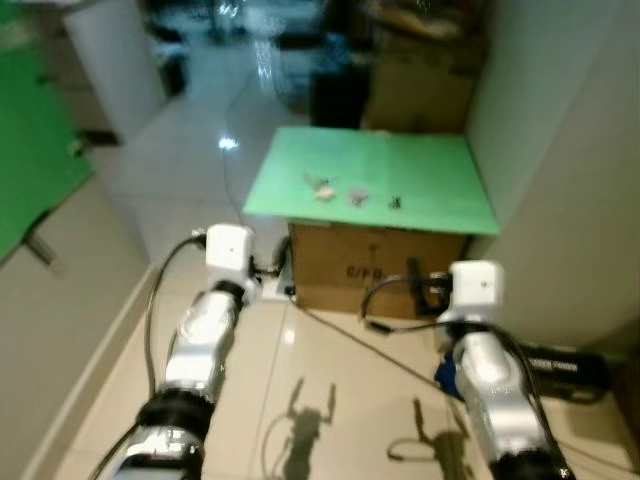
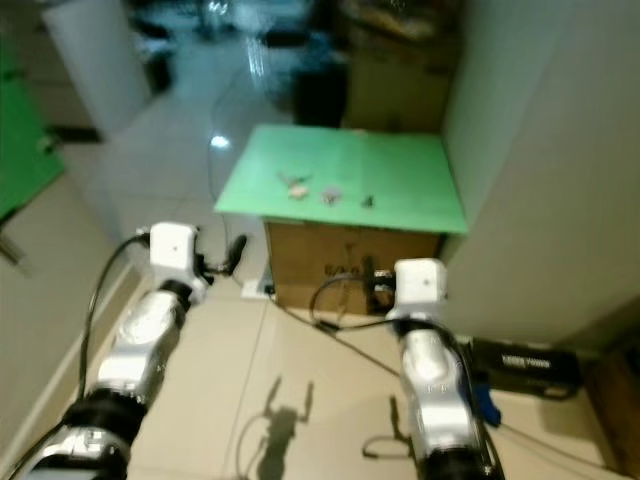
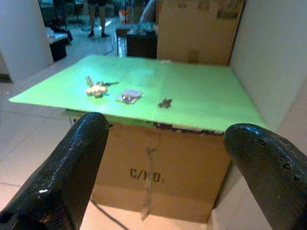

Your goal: Hang keys on a hook

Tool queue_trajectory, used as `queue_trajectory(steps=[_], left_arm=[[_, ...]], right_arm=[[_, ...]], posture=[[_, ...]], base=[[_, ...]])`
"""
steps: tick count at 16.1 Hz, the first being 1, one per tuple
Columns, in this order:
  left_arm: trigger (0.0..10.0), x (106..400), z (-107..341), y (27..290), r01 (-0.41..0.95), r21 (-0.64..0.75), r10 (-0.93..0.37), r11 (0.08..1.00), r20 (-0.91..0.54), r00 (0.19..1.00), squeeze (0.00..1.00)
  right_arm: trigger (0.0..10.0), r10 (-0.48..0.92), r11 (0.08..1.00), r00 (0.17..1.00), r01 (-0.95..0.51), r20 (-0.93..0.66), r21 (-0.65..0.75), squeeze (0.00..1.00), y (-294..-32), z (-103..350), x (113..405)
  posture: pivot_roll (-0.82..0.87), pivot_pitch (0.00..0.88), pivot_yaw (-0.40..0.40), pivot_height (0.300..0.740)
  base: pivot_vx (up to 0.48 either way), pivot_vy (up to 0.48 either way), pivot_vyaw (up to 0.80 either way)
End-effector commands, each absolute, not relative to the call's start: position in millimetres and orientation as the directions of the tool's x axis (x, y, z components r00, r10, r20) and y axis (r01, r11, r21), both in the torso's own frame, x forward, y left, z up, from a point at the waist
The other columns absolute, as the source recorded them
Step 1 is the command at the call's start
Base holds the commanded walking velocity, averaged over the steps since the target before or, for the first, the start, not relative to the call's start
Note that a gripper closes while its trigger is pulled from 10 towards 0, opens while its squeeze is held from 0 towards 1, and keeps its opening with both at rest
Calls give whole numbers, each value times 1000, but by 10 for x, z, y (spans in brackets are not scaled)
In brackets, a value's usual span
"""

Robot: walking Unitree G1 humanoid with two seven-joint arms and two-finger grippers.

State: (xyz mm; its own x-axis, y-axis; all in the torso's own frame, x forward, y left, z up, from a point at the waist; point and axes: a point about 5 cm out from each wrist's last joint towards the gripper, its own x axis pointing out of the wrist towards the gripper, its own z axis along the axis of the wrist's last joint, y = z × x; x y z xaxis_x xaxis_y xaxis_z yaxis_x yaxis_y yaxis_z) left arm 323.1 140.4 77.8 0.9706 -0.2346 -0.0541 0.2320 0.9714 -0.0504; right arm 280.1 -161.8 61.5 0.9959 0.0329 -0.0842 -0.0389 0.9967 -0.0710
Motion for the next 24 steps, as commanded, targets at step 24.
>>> queue_trajectory(steps=[24], left_arm=[[10000, 3460, 668, 844, 314, -215, -361, 925, -242, 900, 0]], right_arm=[[10000, 23, 996, 991, -34, -135, -82, 0, -1679, 544, 2639]], posture=[[-155, 0, 70, 740]], base=[[440, 0, 0]])
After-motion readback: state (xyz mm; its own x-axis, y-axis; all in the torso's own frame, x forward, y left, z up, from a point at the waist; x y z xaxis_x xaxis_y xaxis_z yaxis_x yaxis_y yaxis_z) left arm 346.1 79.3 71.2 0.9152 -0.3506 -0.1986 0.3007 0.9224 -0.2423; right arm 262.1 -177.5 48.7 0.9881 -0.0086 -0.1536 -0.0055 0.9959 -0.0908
